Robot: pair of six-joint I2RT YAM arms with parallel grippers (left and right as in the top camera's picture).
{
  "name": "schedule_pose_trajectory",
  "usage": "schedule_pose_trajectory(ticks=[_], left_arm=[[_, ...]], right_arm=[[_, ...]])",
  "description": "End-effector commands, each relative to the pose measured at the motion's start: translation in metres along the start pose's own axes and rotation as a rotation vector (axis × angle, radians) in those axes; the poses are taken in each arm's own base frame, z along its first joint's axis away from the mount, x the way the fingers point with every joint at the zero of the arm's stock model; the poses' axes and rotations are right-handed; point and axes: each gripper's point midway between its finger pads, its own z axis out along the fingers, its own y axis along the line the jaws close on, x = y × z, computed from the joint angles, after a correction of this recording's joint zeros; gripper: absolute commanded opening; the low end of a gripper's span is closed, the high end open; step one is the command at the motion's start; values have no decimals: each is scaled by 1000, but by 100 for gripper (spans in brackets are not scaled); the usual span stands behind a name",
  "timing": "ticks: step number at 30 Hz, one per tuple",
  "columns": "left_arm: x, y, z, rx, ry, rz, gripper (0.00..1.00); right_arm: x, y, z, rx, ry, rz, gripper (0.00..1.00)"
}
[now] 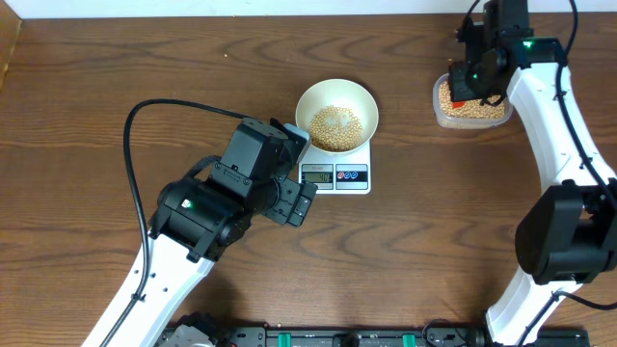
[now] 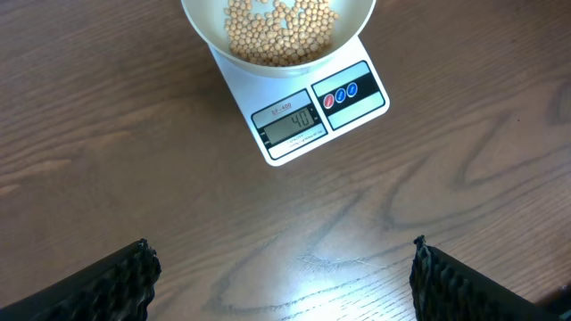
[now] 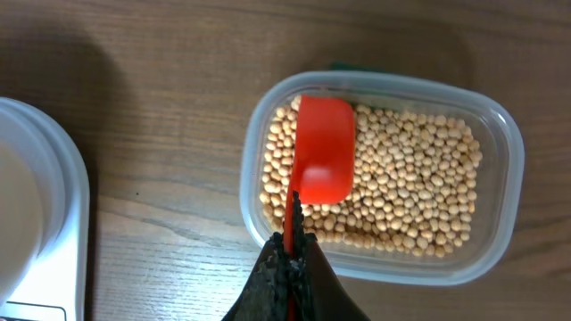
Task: Scoop item into bowl and weigh 50g on scale
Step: 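Dip the red scoop into the chickpeas in the tub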
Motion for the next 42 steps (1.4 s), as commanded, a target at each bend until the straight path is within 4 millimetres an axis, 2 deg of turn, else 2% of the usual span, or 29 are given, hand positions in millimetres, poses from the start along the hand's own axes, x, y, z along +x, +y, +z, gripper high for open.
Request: schedule_pose_trajectory(ticks=[1,13,18,36,42], left_arm=[[-7,1,-4,-2,-17,2,92],[-7,1,-4,-2,-17,2,92],[-7,1,-5,-1,-17,2,92],[-7,1,-4,-2,-17,2,92],[-7,1,-5,-2,-18,2,92]], right_arm=[[4,-7,2,-48,17,73,1],[7,-33,-9,-227,-7,172,1],[4,-37,-16,-324,-42,168,1],[2,-60,-35,-468,-131,183,1],[-5,-58,-45,-568,-202,163,1]])
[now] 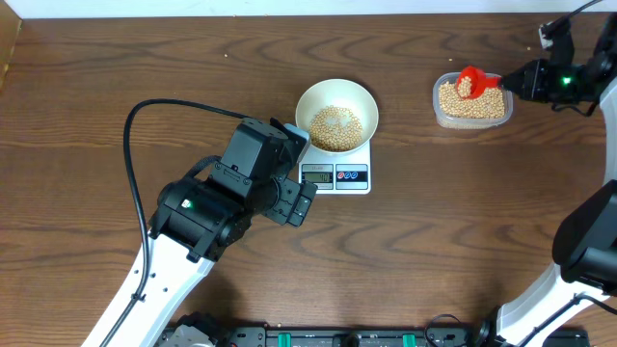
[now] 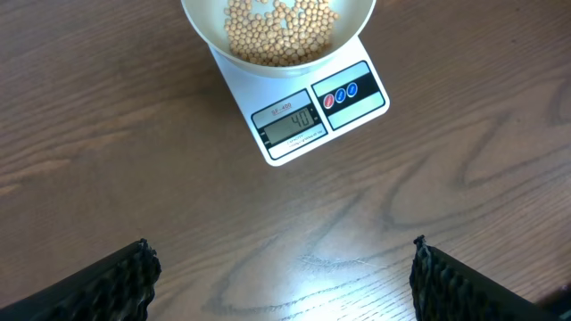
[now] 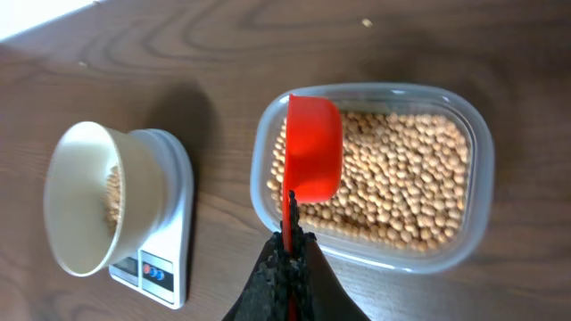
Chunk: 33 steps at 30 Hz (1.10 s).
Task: Scoop item into bowl and weigh 50g on scale
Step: 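Dip the red scoop into the chickpeas in the tub, then lift the filled scoop out of the tub with the right gripper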
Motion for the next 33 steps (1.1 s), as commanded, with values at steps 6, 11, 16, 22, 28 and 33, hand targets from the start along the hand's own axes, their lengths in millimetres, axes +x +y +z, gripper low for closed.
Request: schedule_pose_trajectory(ticks=[6,11,16,22,28,33], left_arm=[[-7,1,-4,-2,-17,2,92],[-7,1,-4,-1,-17,2,92],[-7,1,-4,-2,-17,2,92],[-7,1,-4,-2,-17,2,92],[-7,1,-4,-1,-17,2,92],[-7,1,-4,-2,-17,2,92]], right_arm=[[-16,32,-2,-243,-97,-71,1],[-26,57,3,-318,-130,-144,1],[-28,92,23,-362,-116,-220,1],[-27,144,47,-430,-105,-331,1],[-10,188,65,-492,-58,-410,1],[20,190,89,-371,51,-487,1]])
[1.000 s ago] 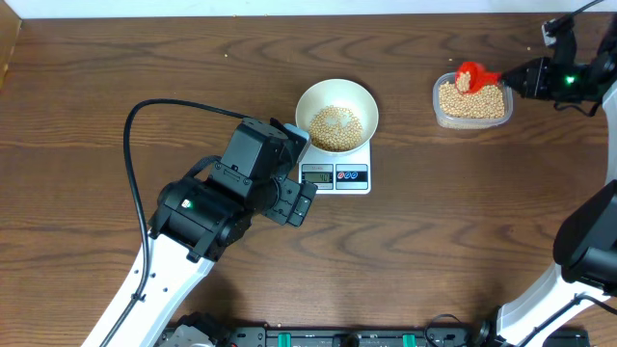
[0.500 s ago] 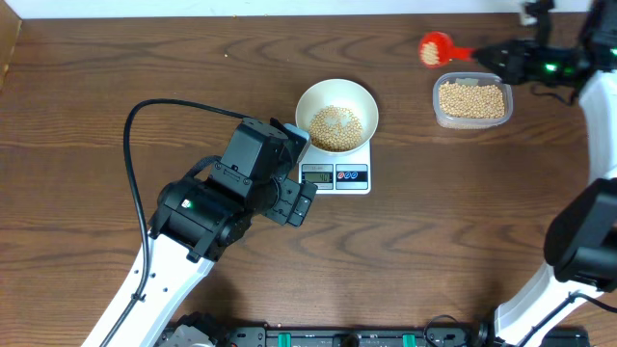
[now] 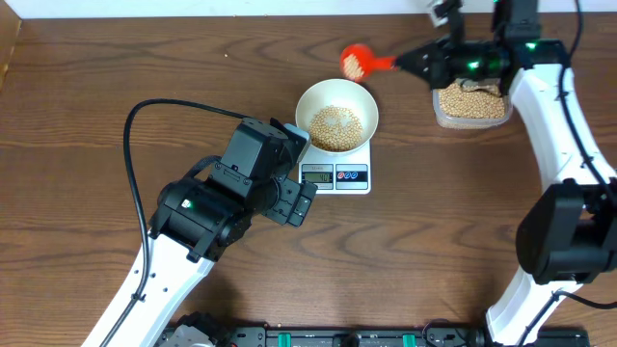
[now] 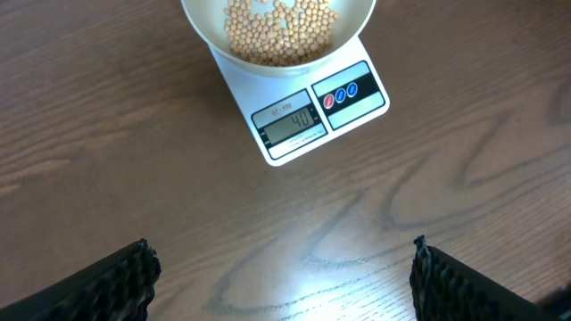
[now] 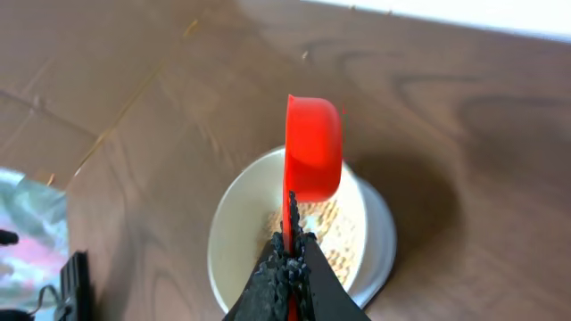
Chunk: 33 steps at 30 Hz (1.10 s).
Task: Scoop item into bowl and weigh 50g on scale
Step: 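Lift the filled scoop out of the tub with the right gripper, then carry the filled scoop left over the bowl on the scale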
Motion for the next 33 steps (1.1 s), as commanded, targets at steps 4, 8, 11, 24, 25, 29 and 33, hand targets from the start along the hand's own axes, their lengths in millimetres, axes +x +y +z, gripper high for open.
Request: schedule_pose_trajectory(ticks=[4,8,11,24,25,29,33], left_arm=[[-7,1,-5,-2,-17,2,92],[-7,1,-5,-2,-17,2,92],[-7,1,-4,-2,-17,2,92],[-7,1,-4,-1,-17,2,92],[-7,1,-4,-2,-17,2,92],[-7,1,-4,-1,-17,2,92],[-7,1,-4,-2,-17,2,92]], right_arm=[[33,2,27,100,161,-75,1],[34,4,31,108,171,-85,1],[27,12,30,86,154,-89,1],[20,23,36,198,190,-219,1],[19,24,35,198,188,-220,1],[6,34,31,193,170,-259,1],[0,30,25,275,200,-326,1]])
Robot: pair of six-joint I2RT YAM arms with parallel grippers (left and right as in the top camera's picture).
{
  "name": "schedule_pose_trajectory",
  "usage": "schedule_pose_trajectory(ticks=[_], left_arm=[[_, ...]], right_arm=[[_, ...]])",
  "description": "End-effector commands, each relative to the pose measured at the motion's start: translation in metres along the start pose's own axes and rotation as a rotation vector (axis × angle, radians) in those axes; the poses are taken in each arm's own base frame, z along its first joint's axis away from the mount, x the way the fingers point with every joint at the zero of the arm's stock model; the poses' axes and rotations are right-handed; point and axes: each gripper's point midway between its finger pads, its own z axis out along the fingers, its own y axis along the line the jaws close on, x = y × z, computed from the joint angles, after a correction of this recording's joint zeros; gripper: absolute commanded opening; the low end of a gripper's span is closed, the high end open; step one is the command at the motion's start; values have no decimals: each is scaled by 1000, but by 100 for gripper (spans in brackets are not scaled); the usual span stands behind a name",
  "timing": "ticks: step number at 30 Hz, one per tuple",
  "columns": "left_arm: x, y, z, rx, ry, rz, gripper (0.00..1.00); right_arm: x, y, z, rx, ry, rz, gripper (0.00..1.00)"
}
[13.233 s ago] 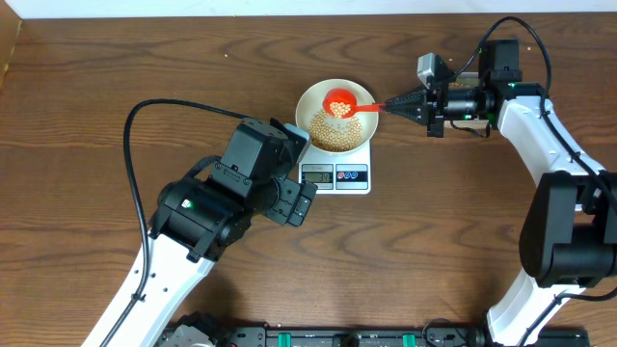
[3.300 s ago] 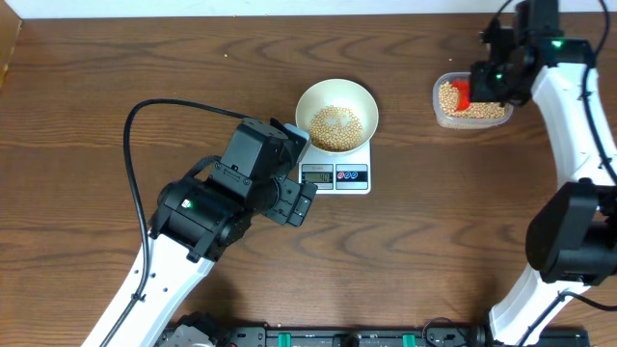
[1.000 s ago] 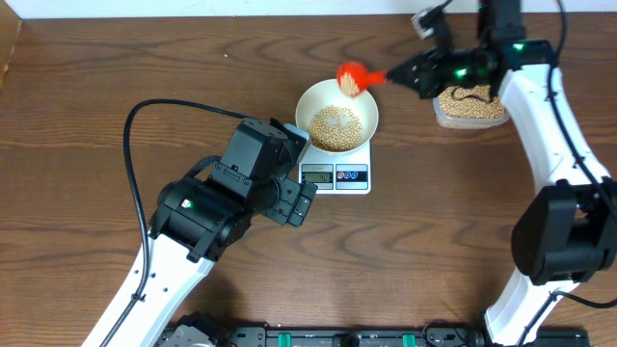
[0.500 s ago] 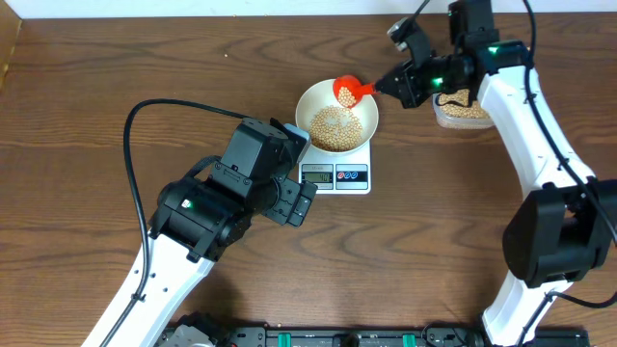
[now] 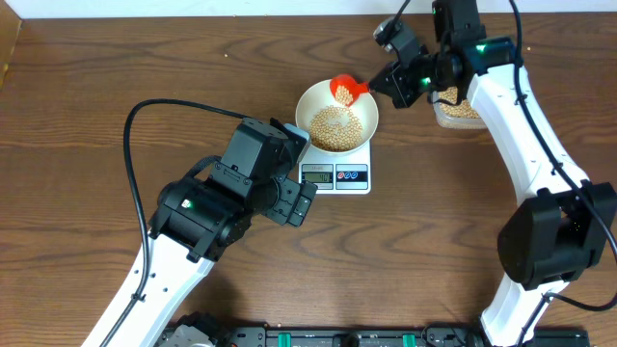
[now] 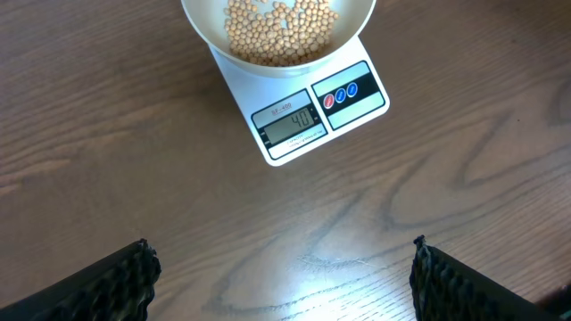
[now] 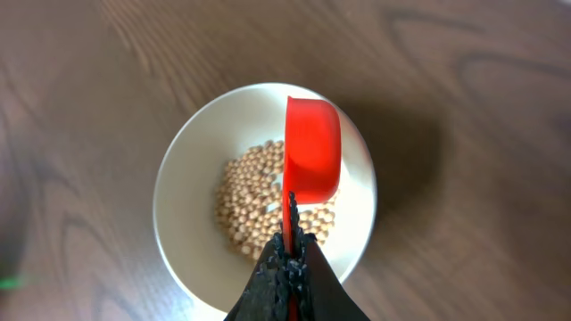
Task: Scoop item into bowl and weigh 50g on scale
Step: 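Carry the filled scoop left over the bowl on the scale, then tilt the scoop with the right gripper to pour chickpeas into bowl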
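A cream bowl [image 5: 310, 98] holding soybeans [image 5: 333, 125] stands on the white scale [image 5: 337, 176]; the scale display [image 6: 287, 122] reads about 40. My right gripper [image 7: 290, 252] is shut on the handle of a red scoop [image 7: 312, 147], whose cup hangs over the bowl [image 7: 187, 196], tipped on its side at the rim's upper right [image 5: 344, 89]. My left gripper [image 6: 281, 267] is open above bare table in front of the scale, holding nothing.
A clear tub of soybeans [image 5: 461, 108] sits at the back right, partly under the right arm. The left arm's black body [image 5: 227, 193] lies just left of the scale, with its cable looping over the table.
The right gripper has carried the scoop from above the bowl's far rim to directly over the bowl, lower and tipped. The left gripper and the display reading are unchanged.
The scoop lay in the bean tub in my shut right gripper. Then it was lifted over the tub with beans in it, then held past the bowl's far rim, and now it is tipped over the bowl. The left arm stayed still throughout.
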Motion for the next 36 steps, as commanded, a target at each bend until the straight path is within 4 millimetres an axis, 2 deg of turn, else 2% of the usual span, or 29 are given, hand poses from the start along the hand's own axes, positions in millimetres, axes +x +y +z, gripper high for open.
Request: schedule_pose_trajectory(ticks=[1,12,23,36], left_arm=[[-7,1,-4,-2,-17,2,92],[-7,1,-4,-1,-17,2,92],[-7,1,-4,-1,-17,2,92],[-7,1,-4,-1,-17,2,92]], right_arm=[[-19,1,-23,107,-16,-105,1],[-16,5,-25,106,7,-100,1],[-19,17,-26,24,-22,-84,1],[-16,14,-34,-27,-44,-41,1]])
